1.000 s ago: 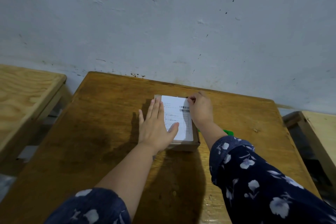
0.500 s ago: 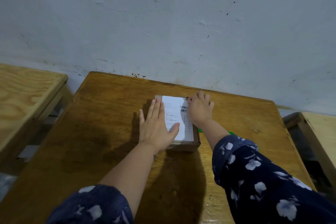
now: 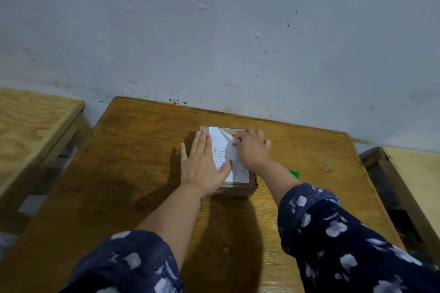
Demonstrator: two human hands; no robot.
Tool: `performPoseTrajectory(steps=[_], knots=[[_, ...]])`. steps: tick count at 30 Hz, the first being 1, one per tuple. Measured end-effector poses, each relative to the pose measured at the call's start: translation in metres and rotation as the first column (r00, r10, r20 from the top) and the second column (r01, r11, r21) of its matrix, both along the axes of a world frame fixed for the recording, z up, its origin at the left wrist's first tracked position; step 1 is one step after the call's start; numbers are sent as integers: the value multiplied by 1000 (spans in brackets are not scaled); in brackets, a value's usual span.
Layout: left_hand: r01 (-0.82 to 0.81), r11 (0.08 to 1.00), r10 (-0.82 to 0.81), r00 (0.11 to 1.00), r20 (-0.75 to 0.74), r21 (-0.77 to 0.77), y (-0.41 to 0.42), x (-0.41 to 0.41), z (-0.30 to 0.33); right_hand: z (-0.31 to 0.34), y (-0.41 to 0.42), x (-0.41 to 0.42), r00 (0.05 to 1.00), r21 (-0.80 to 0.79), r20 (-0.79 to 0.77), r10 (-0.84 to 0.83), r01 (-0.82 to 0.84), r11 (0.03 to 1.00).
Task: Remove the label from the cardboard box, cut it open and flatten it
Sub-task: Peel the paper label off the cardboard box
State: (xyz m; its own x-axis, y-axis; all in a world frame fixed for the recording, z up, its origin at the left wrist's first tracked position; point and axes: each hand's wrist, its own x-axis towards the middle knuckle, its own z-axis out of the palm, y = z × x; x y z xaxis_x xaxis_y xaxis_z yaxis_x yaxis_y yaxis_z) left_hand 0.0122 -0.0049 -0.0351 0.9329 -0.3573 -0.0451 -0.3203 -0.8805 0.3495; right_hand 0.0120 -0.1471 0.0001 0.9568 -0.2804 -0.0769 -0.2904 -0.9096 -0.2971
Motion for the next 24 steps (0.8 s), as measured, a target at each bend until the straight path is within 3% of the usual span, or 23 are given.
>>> performPoseTrajectory(steps=[5,7,13,24], knots=[[-13,996,9,999,-48,-88,3,7,6,2,-2,-2,976,116,201,-80,57,992],[24,997,-26,999,-30,-75,4,19,10,4,-2,3,978,143,191,-82,55,988],[88,992,-93,994,56,88,14,42,7,4,1,28,995,-17,98,29,-27,999],[49,988,-68,989,129,145,15,38,7,-2,-1,33,972,148,228,64,-99,984]])
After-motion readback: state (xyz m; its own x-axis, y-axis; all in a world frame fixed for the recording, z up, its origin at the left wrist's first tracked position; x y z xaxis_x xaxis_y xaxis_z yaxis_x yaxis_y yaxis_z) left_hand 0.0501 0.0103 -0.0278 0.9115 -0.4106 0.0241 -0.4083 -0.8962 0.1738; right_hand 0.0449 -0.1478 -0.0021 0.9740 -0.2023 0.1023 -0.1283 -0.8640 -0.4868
